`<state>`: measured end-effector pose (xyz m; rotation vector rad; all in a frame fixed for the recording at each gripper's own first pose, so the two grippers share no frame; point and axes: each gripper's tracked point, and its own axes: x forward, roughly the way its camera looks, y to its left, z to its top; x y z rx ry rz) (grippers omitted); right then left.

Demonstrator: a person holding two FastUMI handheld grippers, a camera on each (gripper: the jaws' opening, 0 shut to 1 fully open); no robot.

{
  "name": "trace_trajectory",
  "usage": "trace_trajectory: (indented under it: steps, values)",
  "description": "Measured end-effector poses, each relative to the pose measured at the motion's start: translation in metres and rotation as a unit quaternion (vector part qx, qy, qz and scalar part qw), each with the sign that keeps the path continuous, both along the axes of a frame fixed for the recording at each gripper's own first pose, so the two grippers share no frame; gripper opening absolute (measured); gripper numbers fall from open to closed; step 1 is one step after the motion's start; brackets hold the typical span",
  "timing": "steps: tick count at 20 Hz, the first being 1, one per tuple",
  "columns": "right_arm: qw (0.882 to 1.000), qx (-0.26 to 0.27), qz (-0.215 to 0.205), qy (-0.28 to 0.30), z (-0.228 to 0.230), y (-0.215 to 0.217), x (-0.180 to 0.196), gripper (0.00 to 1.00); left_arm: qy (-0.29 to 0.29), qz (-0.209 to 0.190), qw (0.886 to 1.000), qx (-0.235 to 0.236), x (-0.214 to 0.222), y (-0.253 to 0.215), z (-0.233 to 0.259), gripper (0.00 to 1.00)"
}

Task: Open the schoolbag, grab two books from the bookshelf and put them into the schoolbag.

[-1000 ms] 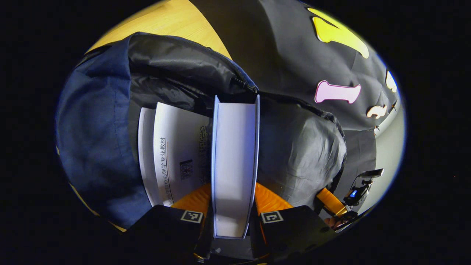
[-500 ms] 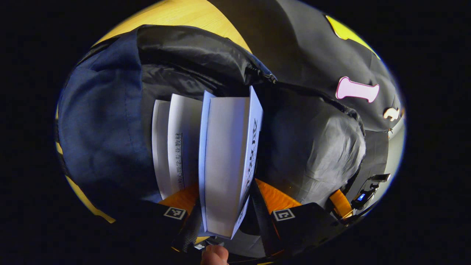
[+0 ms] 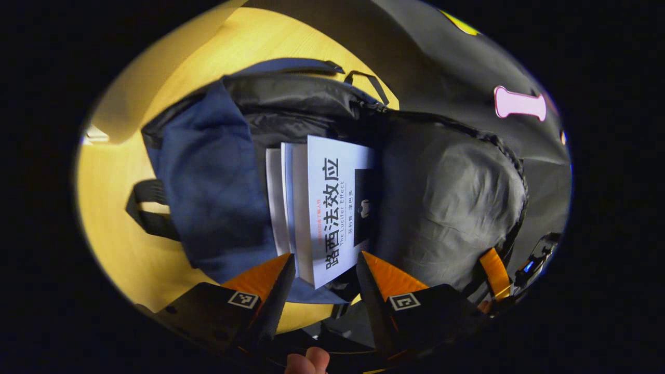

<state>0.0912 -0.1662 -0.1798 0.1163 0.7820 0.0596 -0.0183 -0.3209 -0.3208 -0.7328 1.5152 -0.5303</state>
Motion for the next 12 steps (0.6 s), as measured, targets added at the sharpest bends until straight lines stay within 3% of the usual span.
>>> trace_trajectory:
  steps: [5, 12]
  values:
    - [1.0, 0.005, 0.007, -0.005, 0.001, 0.01, -0.003, 0.0, -0.106, -0.036, 0.989, 0.101, 0.013, 0.038, 0.016, 0.76]
    - [0.999, 0.012, 0.028, -0.012, 0.002, 0.037, -0.011, 0.0, -0.253, -0.025, 0.948, 0.194, 0.03, 0.091, 0.072, 0.76]
